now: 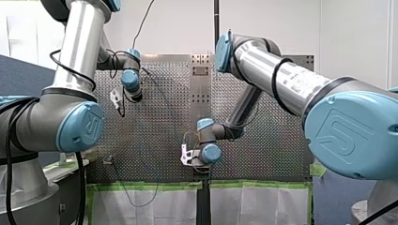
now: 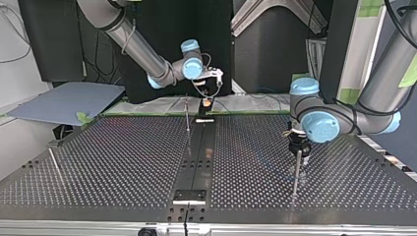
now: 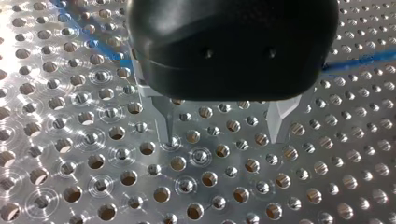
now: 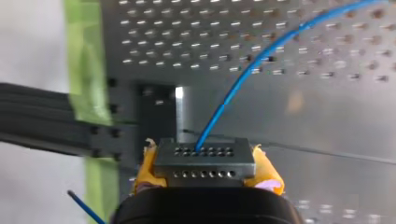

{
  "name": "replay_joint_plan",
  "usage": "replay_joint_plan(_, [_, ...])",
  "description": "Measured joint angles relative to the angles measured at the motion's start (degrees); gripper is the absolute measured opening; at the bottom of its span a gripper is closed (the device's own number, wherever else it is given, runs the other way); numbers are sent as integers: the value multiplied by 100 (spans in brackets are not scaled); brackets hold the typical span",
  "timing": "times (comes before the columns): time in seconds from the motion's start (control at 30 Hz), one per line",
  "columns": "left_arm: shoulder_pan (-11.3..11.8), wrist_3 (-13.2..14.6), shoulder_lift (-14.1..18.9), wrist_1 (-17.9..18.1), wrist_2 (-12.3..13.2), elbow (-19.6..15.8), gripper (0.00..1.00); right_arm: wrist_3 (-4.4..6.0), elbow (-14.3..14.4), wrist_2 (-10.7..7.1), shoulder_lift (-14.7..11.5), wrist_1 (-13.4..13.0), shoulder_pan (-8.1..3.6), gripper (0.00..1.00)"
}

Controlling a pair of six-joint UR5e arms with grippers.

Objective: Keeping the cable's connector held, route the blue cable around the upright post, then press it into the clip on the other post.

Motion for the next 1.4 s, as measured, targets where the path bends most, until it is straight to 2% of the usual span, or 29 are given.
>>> replay_joint_plan(0.23, [0, 1, 0, 2, 0, -1, 99, 17, 17, 52, 292, -151, 5, 0])
replay_joint_plan(0.57, [2, 7, 0, 28, -2, 0, 99, 57, 74, 247, 890, -689, -30, 0])
replay_joint_plan(0.63, [5, 8, 0, 33, -1, 0, 99, 106, 137, 260, 991, -782, -64, 0])
replay_joint_plan(0.73, [7, 12, 0, 39, -1, -1, 99, 233, 274, 267, 1152, -938, -128, 0])
replay_joint_plan(0.87, [8, 11, 0, 57, 5, -1, 99, 452, 508, 283, 1354, -1181, -217, 0])
replay_joint_plan(1.0, [15, 1, 0, 63, 11, -1, 99, 586, 704, 282, 1414, -1423, -311, 0])
replay_joint_plan(1.27, [28, -5, 0, 80, -5, 0, 99, 563, 807, 260, 1435, -1906, -459, 0])
replay_joint_plan(1.4, [33, -7, 0, 97, -7, 0, 99, 556, 833, 252, 1440, -2048, -511, 0])
